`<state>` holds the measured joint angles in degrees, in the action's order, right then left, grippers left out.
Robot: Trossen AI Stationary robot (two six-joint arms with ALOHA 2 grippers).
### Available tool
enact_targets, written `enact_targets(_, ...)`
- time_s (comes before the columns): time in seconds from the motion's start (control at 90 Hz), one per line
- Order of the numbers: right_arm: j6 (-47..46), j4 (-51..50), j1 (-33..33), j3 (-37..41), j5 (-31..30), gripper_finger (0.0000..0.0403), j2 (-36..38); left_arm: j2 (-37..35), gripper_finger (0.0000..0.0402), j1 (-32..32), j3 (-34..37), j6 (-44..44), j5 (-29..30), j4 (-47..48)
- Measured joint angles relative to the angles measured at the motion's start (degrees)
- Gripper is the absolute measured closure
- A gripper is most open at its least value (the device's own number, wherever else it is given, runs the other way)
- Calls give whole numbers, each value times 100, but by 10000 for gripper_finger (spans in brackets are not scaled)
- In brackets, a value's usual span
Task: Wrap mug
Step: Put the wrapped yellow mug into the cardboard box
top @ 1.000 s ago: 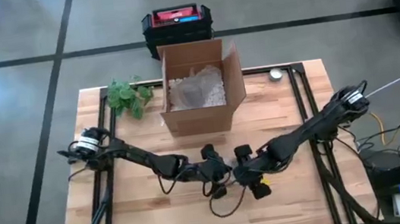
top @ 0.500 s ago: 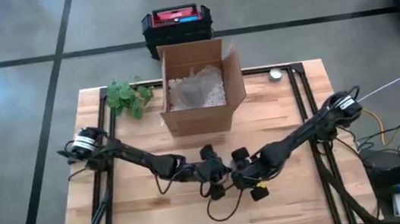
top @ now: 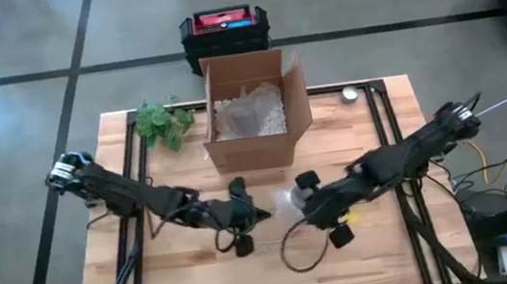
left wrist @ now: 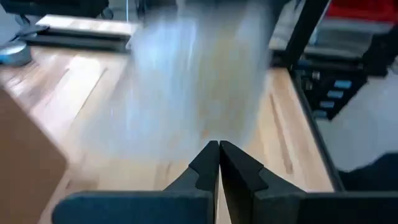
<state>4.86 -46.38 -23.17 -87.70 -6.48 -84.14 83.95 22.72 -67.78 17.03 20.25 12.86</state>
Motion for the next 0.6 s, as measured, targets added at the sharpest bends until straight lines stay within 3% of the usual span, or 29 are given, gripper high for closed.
enact_targets(0.167,910,10,606,-997,-752,371,109,-548,402,-74,12,-1,7,785)
enact_targets(0.333,1460,255,1875,-2040,-789,371,-117,-891,402,-85,260,-3,53,809)
enact_targets(0.433,1466,177,2930,-2561,-392,371,-532,-973,402,-96,485,-1,192,780)
enact_targets(0.6,816,83,4416,-3263,870,371,-1606,-982,402,-109,810,181,240,766)
